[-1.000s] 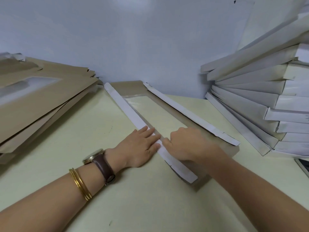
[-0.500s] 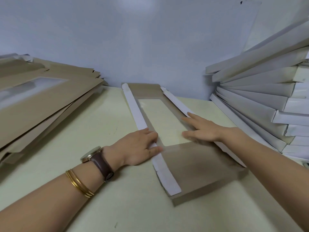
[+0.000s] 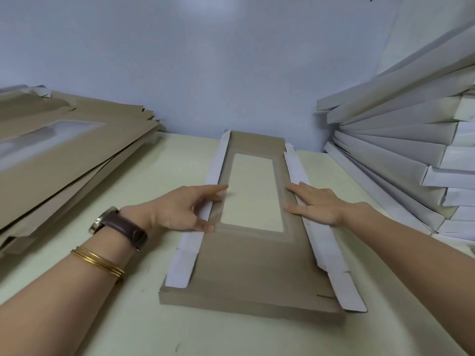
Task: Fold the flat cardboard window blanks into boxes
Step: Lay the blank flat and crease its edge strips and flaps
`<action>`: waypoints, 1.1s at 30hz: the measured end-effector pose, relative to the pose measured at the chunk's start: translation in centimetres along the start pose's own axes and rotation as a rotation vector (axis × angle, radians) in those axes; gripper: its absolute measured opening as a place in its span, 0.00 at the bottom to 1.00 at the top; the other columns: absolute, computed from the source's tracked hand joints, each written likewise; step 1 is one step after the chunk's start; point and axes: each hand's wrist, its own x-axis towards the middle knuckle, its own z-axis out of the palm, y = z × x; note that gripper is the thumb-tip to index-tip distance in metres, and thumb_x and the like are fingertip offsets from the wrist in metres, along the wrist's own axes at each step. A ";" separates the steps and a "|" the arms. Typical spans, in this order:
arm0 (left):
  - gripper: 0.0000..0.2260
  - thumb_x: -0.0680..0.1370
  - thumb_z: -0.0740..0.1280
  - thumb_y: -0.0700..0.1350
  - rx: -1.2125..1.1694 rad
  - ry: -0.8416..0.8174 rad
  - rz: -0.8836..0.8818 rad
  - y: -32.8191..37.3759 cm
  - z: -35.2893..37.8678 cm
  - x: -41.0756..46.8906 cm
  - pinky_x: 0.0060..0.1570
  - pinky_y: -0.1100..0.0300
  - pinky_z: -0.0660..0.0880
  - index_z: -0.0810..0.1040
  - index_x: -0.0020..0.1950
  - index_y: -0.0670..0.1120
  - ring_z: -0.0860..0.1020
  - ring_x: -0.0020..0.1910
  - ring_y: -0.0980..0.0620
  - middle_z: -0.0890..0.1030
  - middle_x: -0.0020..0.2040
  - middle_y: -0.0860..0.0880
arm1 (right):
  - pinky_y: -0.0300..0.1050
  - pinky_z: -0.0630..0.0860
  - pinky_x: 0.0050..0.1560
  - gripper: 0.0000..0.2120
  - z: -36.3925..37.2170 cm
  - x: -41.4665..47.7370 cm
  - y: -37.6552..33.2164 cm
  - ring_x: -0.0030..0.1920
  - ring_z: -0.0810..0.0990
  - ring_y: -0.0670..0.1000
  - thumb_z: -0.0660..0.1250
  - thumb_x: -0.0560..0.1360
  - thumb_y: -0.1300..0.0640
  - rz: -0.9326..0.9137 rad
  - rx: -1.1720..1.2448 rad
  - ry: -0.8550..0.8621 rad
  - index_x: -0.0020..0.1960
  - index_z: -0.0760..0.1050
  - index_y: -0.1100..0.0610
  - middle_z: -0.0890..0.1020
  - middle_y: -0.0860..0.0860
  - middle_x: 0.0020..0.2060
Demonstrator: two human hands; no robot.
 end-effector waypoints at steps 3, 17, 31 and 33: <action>0.40 0.71 0.76 0.47 0.124 0.054 -0.008 -0.7 -0.9 0.0 0.64 0.68 0.60 0.57 0.77 0.59 0.67 0.68 0.59 0.70 0.69 0.62 | 0.52 0.52 0.75 0.34 0.9 -0.4 0.2 0.77 0.49 0.45 0.46 0.77 0.30 -0.002 -0.049 0.006 0.78 0.50 0.44 0.53 0.42 0.78; 0.21 0.80 0.57 0.60 0.455 0.192 0.092 3.4 2.0 0.0 0.64 0.59 0.64 0.78 0.59 0.46 0.73 0.63 0.48 0.79 0.61 0.50 | 0.53 0.66 0.59 0.32 3.0 1.1 -8.2 0.65 0.68 0.59 0.42 0.79 0.38 0.395 -0.111 0.157 0.72 0.62 0.59 0.70 0.57 0.67; 0.19 0.77 0.60 0.55 0.628 -0.025 -0.089 3.9 1.7 -0.5 0.63 0.52 0.69 0.74 0.65 0.49 0.72 0.65 0.48 0.72 0.66 0.52 | 0.55 0.57 0.59 0.39 1.7 0.6 -12.4 0.63 0.67 0.54 0.36 0.79 0.37 0.235 -0.250 0.240 0.49 0.82 0.55 0.81 0.55 0.51; 0.17 0.77 0.59 0.52 0.687 -0.036 -0.100 3.5 1.5 -0.3 0.62 0.52 0.67 0.75 0.63 0.47 0.72 0.65 0.48 0.73 0.65 0.51 | 0.55 0.55 0.62 0.38 1.7 0.1 -12.4 0.63 0.65 0.52 0.37 0.79 0.36 0.202 -0.259 0.287 0.40 0.80 0.55 0.79 0.53 0.43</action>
